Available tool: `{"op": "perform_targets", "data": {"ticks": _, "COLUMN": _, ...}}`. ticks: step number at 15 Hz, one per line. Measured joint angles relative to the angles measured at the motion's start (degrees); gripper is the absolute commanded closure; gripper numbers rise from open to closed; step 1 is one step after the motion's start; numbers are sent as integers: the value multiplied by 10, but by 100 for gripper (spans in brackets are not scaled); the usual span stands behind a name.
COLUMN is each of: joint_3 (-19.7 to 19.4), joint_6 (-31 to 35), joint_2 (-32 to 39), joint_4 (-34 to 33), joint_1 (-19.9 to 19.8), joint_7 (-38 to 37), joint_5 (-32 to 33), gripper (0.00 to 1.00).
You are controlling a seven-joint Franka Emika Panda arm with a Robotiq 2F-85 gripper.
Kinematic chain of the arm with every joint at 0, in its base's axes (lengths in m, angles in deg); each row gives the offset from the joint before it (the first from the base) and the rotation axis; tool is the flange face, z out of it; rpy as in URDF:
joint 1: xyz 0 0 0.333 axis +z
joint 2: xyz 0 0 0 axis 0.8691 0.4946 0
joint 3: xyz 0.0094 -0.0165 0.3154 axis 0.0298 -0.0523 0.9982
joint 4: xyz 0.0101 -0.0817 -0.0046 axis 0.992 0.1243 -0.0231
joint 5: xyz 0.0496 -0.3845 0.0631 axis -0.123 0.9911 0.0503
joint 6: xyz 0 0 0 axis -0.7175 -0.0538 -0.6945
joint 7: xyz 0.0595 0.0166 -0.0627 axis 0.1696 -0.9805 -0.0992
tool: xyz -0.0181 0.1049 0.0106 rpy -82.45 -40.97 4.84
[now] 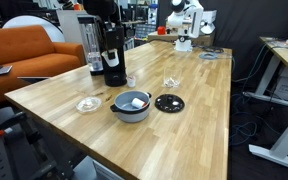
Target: Put one coffee pod in the coffee machine then put another coffee pod in the gray pot
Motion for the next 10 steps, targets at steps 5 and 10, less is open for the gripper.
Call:
{"op": "perform_targets", "data": {"ticks": 5, "joint_3": 4, "joint_6": 26, "joint_2": -8, "joint_4": 16, "joint_1": 0, "joint_7": -52, "joint_5": -7, "gripper": 49}}
{"op": "perform_targets", "data": {"ticks": 10, "joint_3": 5, "joint_6": 40, "joint_2": -20, "joint_4": 30, "joint_1": 0, "joint_7": -66, "joint_5": -7, "gripper": 49}}
